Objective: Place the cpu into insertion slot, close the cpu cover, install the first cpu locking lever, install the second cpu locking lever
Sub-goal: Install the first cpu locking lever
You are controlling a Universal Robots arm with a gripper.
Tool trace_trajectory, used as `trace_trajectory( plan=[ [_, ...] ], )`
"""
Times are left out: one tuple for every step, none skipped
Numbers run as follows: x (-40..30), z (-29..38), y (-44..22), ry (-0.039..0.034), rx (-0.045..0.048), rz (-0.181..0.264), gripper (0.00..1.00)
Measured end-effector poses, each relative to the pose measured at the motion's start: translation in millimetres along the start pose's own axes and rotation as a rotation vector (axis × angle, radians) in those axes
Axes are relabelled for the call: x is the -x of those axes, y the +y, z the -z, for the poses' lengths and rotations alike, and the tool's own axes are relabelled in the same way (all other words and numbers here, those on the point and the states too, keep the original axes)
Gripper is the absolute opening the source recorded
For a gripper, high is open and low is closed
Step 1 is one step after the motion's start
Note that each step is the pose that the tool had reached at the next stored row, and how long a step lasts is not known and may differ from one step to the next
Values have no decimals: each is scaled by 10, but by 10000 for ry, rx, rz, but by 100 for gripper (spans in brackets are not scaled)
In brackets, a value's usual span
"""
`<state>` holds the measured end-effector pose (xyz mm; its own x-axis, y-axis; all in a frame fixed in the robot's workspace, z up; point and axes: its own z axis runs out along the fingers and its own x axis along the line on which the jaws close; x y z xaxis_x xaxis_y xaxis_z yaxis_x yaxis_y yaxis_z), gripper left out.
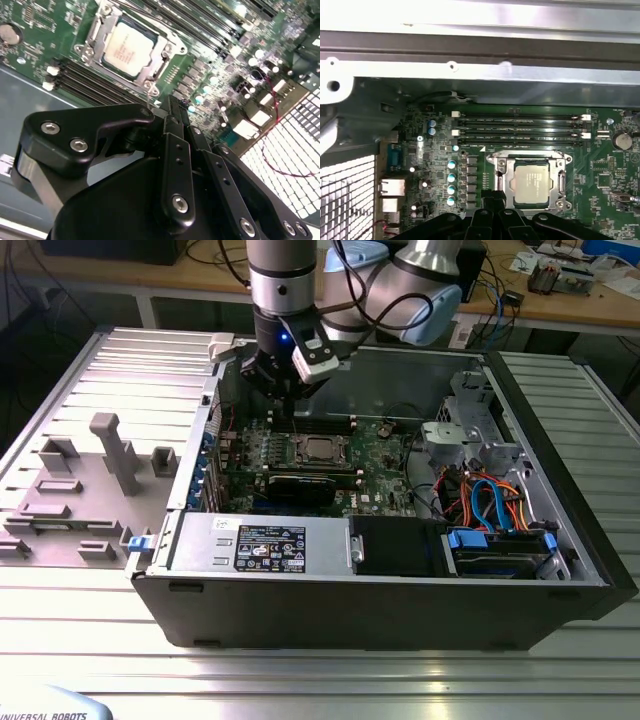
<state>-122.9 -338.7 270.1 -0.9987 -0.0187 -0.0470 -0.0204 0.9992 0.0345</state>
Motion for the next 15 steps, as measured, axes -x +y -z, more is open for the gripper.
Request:
trace_trajectory(
  plan=[
    [-25,-3,3,-1,1,0,11],
    [-51,-9,8,-1,1,1,11],
    [-79,-25,23,1,-1,1,11],
    [-100,-43,46,0,0,-1,11],
    [-108,-53,59,-1,10,-2,11],
    [-109,-58,65,-1,18,-1,11],
    [-109,-62,76,0,27,-1,11],
    [-109,-70,103,1,33,-1,11],
    [-109,-75,122,0,36,-2,11],
    [-108,-87,155,-2,44,-2,11],
    [-108,-93,170,-2,49,-3,11],
    [-108,-97,177,-3,54,-3,11],
    [-108,-98,177,-1,54,-2,11],
    [-109,-98,177,-1,54,-2,11],
    [-109,-98,177,0,54,-1,11]
  ],
)
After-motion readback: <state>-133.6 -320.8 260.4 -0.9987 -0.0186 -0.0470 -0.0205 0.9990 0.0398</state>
